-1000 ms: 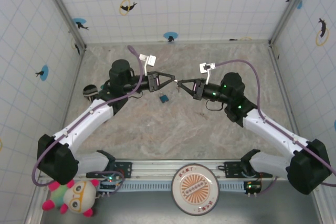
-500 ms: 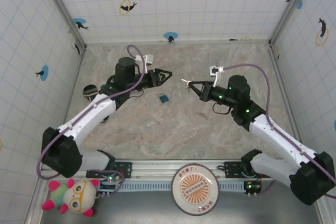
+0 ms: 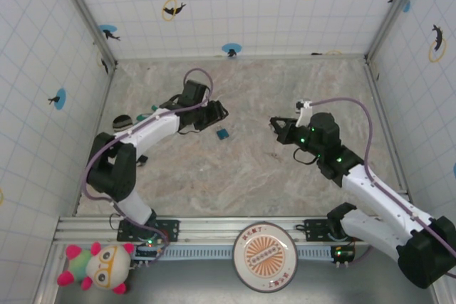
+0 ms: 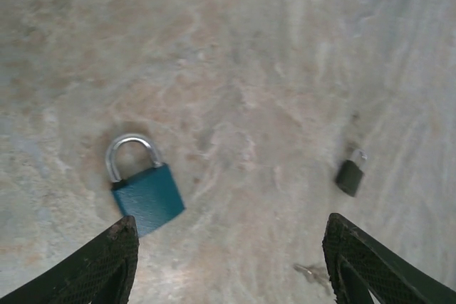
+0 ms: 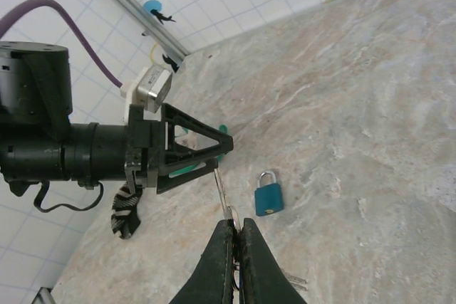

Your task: Unlock with the key

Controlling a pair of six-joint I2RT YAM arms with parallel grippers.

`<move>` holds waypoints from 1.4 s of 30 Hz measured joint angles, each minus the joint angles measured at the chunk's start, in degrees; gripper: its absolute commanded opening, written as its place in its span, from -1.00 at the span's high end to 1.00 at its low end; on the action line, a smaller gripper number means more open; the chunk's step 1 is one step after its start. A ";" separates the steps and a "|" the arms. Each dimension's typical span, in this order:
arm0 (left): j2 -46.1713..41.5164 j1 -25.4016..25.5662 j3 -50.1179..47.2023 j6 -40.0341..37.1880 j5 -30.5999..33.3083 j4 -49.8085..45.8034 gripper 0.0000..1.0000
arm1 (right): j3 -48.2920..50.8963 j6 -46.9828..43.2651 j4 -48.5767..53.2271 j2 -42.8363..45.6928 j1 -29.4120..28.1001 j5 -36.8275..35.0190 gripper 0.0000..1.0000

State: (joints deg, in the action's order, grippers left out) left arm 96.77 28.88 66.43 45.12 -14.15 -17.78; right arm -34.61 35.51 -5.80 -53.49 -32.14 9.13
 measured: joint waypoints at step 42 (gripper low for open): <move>27.15 7.72 26.21 7.32 17.22 -27.98 0.10 | 10.23 2.99 -3.85 3.30 1.40 -5.01 1.00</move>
State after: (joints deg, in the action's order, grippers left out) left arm 123.92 36.60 92.64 52.45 3.07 -45.76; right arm -24.38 38.50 -9.65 -50.19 -30.74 4.12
